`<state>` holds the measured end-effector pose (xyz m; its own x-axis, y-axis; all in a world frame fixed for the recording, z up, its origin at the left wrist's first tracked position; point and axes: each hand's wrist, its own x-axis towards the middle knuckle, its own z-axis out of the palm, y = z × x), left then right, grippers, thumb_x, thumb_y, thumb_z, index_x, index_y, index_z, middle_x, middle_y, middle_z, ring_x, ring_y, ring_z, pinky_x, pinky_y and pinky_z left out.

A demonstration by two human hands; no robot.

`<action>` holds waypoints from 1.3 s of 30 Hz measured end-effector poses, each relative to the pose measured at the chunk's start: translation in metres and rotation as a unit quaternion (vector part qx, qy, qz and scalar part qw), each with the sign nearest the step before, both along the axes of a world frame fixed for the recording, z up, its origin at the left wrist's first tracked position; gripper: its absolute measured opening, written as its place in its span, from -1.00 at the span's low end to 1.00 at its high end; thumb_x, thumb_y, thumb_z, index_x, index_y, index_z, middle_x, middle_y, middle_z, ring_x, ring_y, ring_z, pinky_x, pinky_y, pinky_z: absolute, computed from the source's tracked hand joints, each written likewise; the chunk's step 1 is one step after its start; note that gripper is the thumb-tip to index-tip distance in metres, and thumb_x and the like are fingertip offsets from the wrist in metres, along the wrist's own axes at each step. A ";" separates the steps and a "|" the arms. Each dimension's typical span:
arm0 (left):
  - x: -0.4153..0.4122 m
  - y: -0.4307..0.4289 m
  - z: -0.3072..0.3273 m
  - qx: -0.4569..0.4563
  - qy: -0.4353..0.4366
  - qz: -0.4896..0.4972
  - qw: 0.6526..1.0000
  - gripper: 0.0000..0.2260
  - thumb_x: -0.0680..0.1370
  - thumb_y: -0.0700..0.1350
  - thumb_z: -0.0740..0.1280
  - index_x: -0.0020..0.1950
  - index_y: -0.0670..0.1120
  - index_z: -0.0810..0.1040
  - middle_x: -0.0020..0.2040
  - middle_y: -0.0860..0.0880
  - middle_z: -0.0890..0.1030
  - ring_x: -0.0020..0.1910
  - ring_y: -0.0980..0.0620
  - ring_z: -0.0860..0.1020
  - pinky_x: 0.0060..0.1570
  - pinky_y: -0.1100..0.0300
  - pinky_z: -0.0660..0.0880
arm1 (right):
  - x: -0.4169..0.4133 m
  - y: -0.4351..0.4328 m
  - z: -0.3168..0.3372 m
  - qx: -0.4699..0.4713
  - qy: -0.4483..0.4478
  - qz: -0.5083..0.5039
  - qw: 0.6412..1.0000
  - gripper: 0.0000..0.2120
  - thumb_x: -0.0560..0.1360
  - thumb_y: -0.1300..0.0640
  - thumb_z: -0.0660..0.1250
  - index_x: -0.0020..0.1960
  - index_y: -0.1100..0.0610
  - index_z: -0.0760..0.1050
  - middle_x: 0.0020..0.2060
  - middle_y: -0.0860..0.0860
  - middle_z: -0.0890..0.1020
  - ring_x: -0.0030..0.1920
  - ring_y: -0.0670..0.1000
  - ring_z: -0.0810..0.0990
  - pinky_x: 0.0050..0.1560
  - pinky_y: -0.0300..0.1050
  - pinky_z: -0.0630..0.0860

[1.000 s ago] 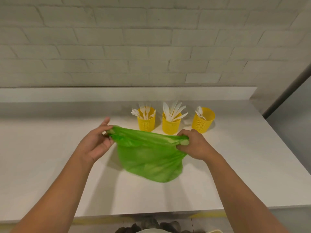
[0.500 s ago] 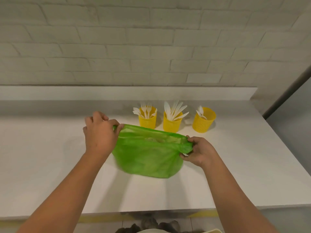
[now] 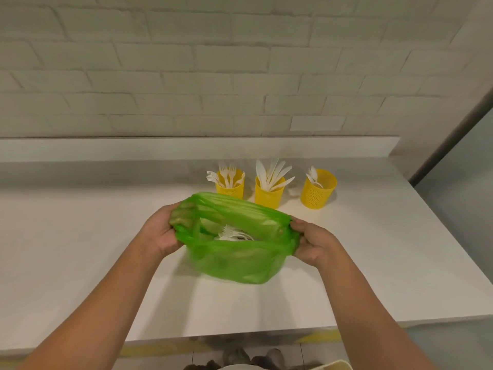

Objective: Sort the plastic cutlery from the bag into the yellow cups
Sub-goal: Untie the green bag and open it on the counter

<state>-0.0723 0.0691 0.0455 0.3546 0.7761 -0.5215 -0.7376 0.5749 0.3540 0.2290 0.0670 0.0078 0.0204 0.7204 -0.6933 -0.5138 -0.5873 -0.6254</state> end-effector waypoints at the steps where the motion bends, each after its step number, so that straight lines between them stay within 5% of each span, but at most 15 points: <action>1: 0.001 -0.002 0.000 0.006 -0.007 -0.009 1.000 -0.69 0.24 -0.53 0.50 -0.15 -0.25 0.54 -0.50 -0.05 0.46 -0.66 0.13 0.39 -0.72 0.21 0.42 | -0.002 -0.001 0.002 -0.023 0.036 -0.003 0.999 -0.72 0.69 0.33 0.07 0.20 0.29 0.55 -0.10 0.26 0.71 -0.27 0.25 0.74 -0.32 0.27 0.64; 3: 0.005 -0.005 -0.001 -0.002 0.042 -0.011 0.999 -0.92 0.42 -0.39 0.36 -0.10 -0.32 0.59 -0.41 -0.14 0.57 -0.57 0.01 0.56 -0.59 0.12 0.57 | -0.005 -0.002 0.000 -0.047 0.059 0.003 0.997 -0.69 0.64 0.34 0.05 0.20 0.39 0.53 -0.07 0.32 0.70 -0.26 0.31 0.73 -0.33 0.31 0.63; 7: 0.008 -0.008 -0.018 0.009 0.253 -0.087 0.963 -0.67 0.66 0.05 0.25 0.17 -0.17 0.65 -0.01 -0.19 0.72 -0.10 -0.15 0.71 0.05 -0.06 0.62 | -0.009 -0.008 -0.004 -0.056 0.057 0.006 0.997 -0.68 0.63 0.15 0.11 0.25 0.27 0.49 0.07 0.28 0.66 -0.07 0.28 0.69 -0.08 0.19 0.65; 10: 0.002 -0.010 -0.029 0.089 0.551 -0.134 0.819 -0.58 0.52 0.29 0.41 0.25 0.08 0.54 0.12 -0.09 0.67 0.03 -0.08 0.68 -0.05 0.05 0.58 | -0.012 -0.009 -0.011 -0.014 -0.156 0.086 0.984 -0.69 0.51 -0.08 0.27 0.16 0.08 0.49 0.09 0.12 0.60 0.02 0.17 0.60 0.07 0.10 0.57; 12: -0.002 -0.016 -0.035 0.155 0.681 -0.156 0.698 -0.57 0.42 0.26 0.53 0.17 0.14 0.51 0.02 0.02 0.63 -0.07 -0.01 0.67 -0.22 0.14 0.53 | -0.016 -0.013 -0.017 0.014 -0.353 0.194 0.915 -0.55 0.37 -0.18 0.35 0.21 -0.06 0.44 0.19 0.06 0.50 0.16 0.15 0.54 0.11 0.09 0.58; 14: -0.003 -0.021 -0.037 0.215 0.763 -0.144 0.592 -0.75 0.46 0.18 0.53 0.04 0.14 0.61 -0.09 0.09 0.64 -0.14 0.02 0.64 -0.24 0.16 0.48 | -0.019 -0.015 -0.020 0.060 -0.438 0.258 0.859 -0.56 0.41 -0.09 0.42 0.24 -0.09 0.38 0.16 0.07 0.48 0.14 0.15 0.57 -0.01 0.00 0.59; 16: -0.003 -0.023 -0.033 0.262 0.786 -0.086 0.553 -0.93 0.54 0.06 0.47 -0.07 0.09 0.71 -0.14 0.10 0.70 -0.11 0.02 0.65 -0.17 0.15 0.49 | -0.021 -0.012 -0.027 0.107 -0.457 0.248 0.848 -0.72 0.48 0.15 0.39 0.16 0.02 0.48 0.04 0.12 0.61 0.00 0.15 0.66 -0.18 -0.05 0.58; 18: 0.000 -0.023 -0.028 0.249 0.742 -0.031 0.621 -0.85 0.62 -0.03 0.39 -0.06 -0.02 0.74 -0.11 0.01 0.74 -0.09 -0.02 0.67 -0.07 0.08 0.55 | -0.021 -0.009 -0.030 0.115 -0.395 0.180 0.894 -0.82 0.47 0.32 0.32 0.00 0.12 0.59 -0.07 0.18 0.66 -0.11 0.18 0.66 -0.18 0.02 0.59; 21: 0.001 -0.018 -0.013 0.060 0.393 0.021 0.917 -0.76 0.69 -0.13 0.24 0.07 -0.19 0.69 0.01 -0.24 0.73 -0.13 -0.14 0.71 -0.07 -0.04 0.66 | -0.018 -0.008 -0.027 0.003 -0.062 0.061 0.996 -0.79 0.45 0.38 0.21 0.00 0.30 0.57 -0.09 0.27 0.63 -0.14 0.25 0.61 -0.14 0.09 0.57; 23: 0.001 -0.020 -0.007 -0.038 0.201 0.013 0.979 -0.75 0.66 -0.22 0.18 0.07 -0.31 0.63 -0.15 -0.29 0.72 -0.27 -0.19 0.73 -0.35 -0.09 0.68 | -0.014 -0.012 -0.029 -0.050 0.085 0.000 0.995 -0.67 0.38 0.35 0.13 0.06 0.37 0.54 -0.05 0.31 0.64 -0.13 0.30 0.65 -0.08 0.13 0.62; 25: 0.005 -0.023 -0.010 -0.067 0.159 0.021 0.985 -0.76 0.52 -0.26 0.22 0.04 -0.37 0.60 -0.17 -0.33 0.70 -0.31 -0.25 0.72 -0.45 -0.14 0.63 | -0.012 -0.018 -0.034 -0.052 0.139 -0.030 0.988 -0.64 0.39 0.30 0.09 0.06 0.37 0.55 0.04 0.33 0.65 -0.04 0.34 0.67 0.06 0.21 0.62; 28: 0.008 -0.028 -0.020 -0.051 0.161 0.015 0.986 -0.69 0.49 -0.16 0.29 0.14 -0.31 0.60 -0.04 -0.32 0.71 -0.16 -0.28 0.73 -0.25 -0.18 0.68 | -0.013 -0.025 -0.038 -0.018 0.138 -0.024 0.990 -0.68 0.44 0.21 0.13 -0.02 0.29 0.62 -0.01 0.28 0.68 -0.03 0.29 0.68 0.19 0.17 0.54; 30: 0.003 -0.029 -0.027 -0.030 0.236 -0.022 0.971 -0.64 0.59 0.04 0.31 0.19 -0.22 0.62 0.05 -0.26 0.71 -0.04 -0.22 0.71 -0.04 -0.09 0.64 | -0.012 -0.027 -0.039 0.017 0.008 0.043 0.999 -0.70 0.49 0.11 0.20 0.06 0.21 0.62 0.03 0.22 0.67 -0.02 0.21 0.66 0.18 0.11 0.53; 34: -0.008 -0.046 -0.035 0.072 0.598 -0.138 0.786 -0.38 0.34 0.35 0.51 0.27 0.09 0.46 0.12 -0.11 0.66 0.04 -0.06 0.66 -0.02 0.01 0.59 | -0.010 -0.039 -0.041 0.007 -0.400 0.201 0.894 -0.55 0.46 -0.17 0.35 0.27 -0.06 0.36 0.22 0.05 0.41 0.18 0.14 0.52 0.10 0.11 0.61; 39: -0.014 -0.066 -0.055 0.103 0.620 -0.148 0.764 -0.34 0.39 -0.14 0.62 0.37 0.09 0.36 0.00 -0.19 0.67 -0.07 -0.17 0.70 -0.05 -0.11 0.66 | -0.014 -0.046 -0.040 0.005 -0.191 0.123 0.974 -0.74 0.57 0.29 0.33 0.24 0.19 0.43 0.02 0.21 0.64 -0.11 0.17 0.66 -0.23 0.03 0.67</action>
